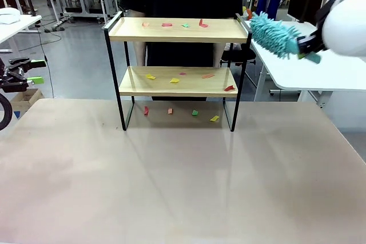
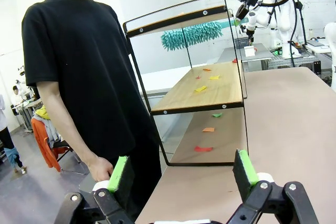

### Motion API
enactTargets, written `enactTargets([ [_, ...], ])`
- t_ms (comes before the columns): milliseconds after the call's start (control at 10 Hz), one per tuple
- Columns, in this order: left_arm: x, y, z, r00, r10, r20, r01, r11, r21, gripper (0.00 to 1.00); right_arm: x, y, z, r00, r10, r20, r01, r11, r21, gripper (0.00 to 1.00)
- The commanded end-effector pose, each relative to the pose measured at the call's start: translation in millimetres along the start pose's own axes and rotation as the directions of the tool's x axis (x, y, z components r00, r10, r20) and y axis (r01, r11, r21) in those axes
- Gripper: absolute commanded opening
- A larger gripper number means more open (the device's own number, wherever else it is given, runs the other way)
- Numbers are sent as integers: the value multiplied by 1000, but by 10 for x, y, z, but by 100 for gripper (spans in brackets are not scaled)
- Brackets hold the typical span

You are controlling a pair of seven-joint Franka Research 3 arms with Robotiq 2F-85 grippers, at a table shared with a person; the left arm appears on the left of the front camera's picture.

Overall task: Clean the shelf.
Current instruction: Clean the specific section of the Shelf indicated by the human with the Duster.

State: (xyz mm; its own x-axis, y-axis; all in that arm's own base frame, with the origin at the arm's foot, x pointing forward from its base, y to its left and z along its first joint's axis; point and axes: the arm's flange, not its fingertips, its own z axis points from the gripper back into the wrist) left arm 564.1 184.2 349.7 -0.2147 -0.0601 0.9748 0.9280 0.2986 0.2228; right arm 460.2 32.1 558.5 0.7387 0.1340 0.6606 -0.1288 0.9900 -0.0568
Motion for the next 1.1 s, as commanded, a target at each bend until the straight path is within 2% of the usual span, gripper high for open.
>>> enactTargets([
  [0, 26, -7, -2, 1000, -4, 0, 4, 1000, 1, 100, 128, -404, 299, 994, 103, -20, -103, 995, 20, 13],
  [200, 26, -7, -2, 1000, -4, 0, 4, 1000, 1, 100, 86, -671, 543, 961, 259, -93, -251, 964, 86, 13],
  [400, 26, -7, -2, 1000, -4, 0, 4, 1000, 1, 100, -37, -835, 767, 891, 434, -134, -415, 898, 148, 13],
  [700, 26, -7, -2, 1000, -4, 0, 4, 1000, 1, 100, -314, -1012, 954, 748, 628, -213, -592, 777, 214, 13],
  [900, 26, -7, -2, 1000, -4, 0, 4, 1000, 1, 100, -508, -1057, 985, 635, 720, -280, -671, 694, 262, 13],
  [1000, 26, -7, -2, 1000, -4, 0, 4, 1000, 1, 100, -601, -1040, 1042, 563, 780, -274, -714, 626, 313, 13],
])
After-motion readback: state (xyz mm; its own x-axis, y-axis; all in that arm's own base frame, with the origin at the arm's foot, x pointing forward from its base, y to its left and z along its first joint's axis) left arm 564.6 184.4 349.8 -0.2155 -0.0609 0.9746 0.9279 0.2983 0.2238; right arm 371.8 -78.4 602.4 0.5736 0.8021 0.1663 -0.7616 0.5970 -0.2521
